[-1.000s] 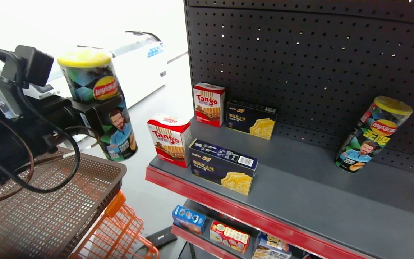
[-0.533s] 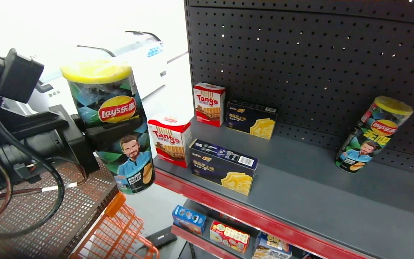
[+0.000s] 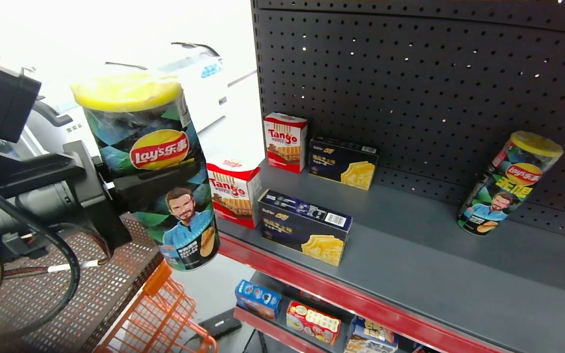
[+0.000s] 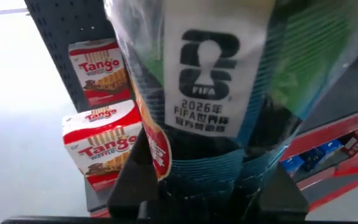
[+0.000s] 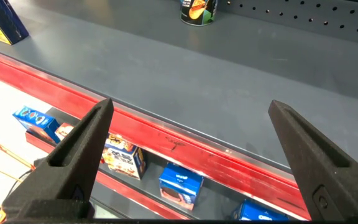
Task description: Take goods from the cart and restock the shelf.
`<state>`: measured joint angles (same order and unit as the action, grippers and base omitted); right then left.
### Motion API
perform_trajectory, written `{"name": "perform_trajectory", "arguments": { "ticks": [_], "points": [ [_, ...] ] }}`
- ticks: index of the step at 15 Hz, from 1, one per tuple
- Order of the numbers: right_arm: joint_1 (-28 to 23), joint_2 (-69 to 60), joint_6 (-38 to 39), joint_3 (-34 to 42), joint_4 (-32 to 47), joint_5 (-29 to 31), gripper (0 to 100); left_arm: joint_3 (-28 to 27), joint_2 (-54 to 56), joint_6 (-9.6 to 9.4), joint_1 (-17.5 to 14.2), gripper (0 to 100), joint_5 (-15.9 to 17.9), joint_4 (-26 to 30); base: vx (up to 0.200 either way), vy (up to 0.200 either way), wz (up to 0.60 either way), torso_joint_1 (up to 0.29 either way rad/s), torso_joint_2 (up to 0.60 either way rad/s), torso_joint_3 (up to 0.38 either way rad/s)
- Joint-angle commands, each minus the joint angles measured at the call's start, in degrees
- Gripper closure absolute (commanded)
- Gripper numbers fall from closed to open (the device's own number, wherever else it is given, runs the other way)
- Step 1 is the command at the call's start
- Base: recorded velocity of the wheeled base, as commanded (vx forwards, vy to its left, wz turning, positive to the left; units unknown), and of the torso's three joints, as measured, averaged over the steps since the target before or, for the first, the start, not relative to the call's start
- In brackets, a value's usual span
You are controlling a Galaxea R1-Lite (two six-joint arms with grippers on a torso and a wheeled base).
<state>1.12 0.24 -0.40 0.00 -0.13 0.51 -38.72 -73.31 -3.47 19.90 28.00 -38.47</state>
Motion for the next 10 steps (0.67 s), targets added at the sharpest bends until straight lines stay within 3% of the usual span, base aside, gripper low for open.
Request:
{"name": "perform_trajectory", "arguments": {
  "ticks": [1,2,5,10],
  "points": [
    [0.0,0.0,0.0,0.0,0.0,-0.1,0,1.0,0.3,0.05,2.7,100,0.1,-0.1,0.000,0.000,0.00,0.000,0.00,0.000],
    [0.0,0.0,0.0,0.0,0.0,0.0,0,0.9,0.3,0.05,3.1,100,0.2,-0.1,0.000,0.000,0.00,0.000,0.00,0.000],
    [0.0,0.0,-0.1,0.0,0.0,-0.2,0,0.6,0.4,0.05,2.5,100,5.6,-0.1,0.000,0.000,0.00,0.000,0.00,0.000],
    [0.0,0.0,-0.1,0.0,0.0,-0.2,0,1.5,1.5,0.13,2.4,100,6.0,-0.1,0.000,0.000,0.00,0.000,0.00,0.000]
  ]
}}
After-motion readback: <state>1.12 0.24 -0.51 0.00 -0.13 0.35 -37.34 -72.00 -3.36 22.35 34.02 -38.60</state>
